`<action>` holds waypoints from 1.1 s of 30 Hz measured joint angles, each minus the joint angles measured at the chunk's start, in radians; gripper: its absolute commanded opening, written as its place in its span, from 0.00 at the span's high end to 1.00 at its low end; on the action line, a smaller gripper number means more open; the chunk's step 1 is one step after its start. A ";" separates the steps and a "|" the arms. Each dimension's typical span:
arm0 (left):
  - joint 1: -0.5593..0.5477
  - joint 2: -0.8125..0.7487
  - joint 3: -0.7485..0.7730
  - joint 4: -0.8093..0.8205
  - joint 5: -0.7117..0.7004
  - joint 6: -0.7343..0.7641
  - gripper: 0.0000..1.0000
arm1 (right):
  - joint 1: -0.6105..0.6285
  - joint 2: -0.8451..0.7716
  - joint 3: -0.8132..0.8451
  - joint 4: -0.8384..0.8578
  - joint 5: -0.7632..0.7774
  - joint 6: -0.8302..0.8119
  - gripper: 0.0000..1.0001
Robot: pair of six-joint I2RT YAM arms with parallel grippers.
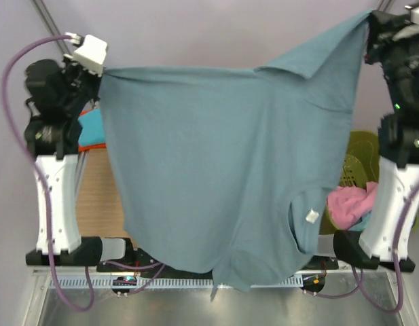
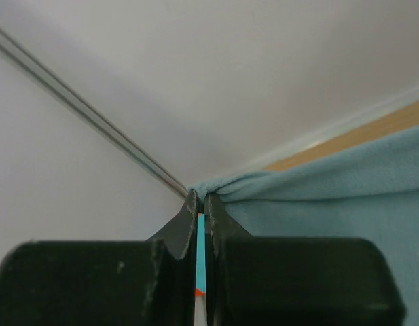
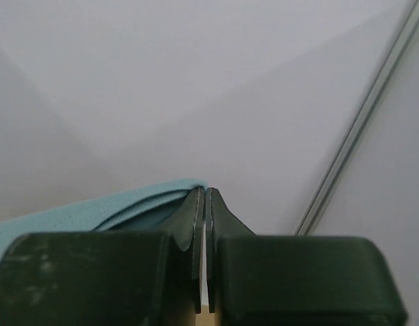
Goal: Fold and stack the t-shirts
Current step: Flatten the tshirt out
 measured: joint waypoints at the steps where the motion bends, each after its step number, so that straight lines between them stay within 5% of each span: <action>1: 0.000 0.043 -0.035 0.020 0.002 0.003 1.00 | 0.000 0.030 -0.038 0.019 -0.001 -0.002 0.99; 11: 0.000 0.323 -0.346 0.117 0.038 0.091 1.00 | 0.029 0.320 -0.529 0.098 -0.046 -0.108 0.99; 16: 0.000 0.580 -0.339 0.162 0.057 0.127 1.00 | 0.069 0.511 -0.592 0.114 -0.048 -0.186 0.99; 19: 0.000 0.774 -0.248 0.161 0.060 0.130 1.00 | 0.089 0.675 -0.507 0.111 -0.034 -0.229 0.99; 26: 0.001 1.043 0.015 0.146 0.032 0.129 1.00 | 0.096 1.153 0.089 0.039 0.016 -0.260 0.99; 33: 0.001 1.057 0.097 0.172 -0.019 0.129 1.00 | 0.096 1.203 0.120 0.064 0.074 -0.238 0.99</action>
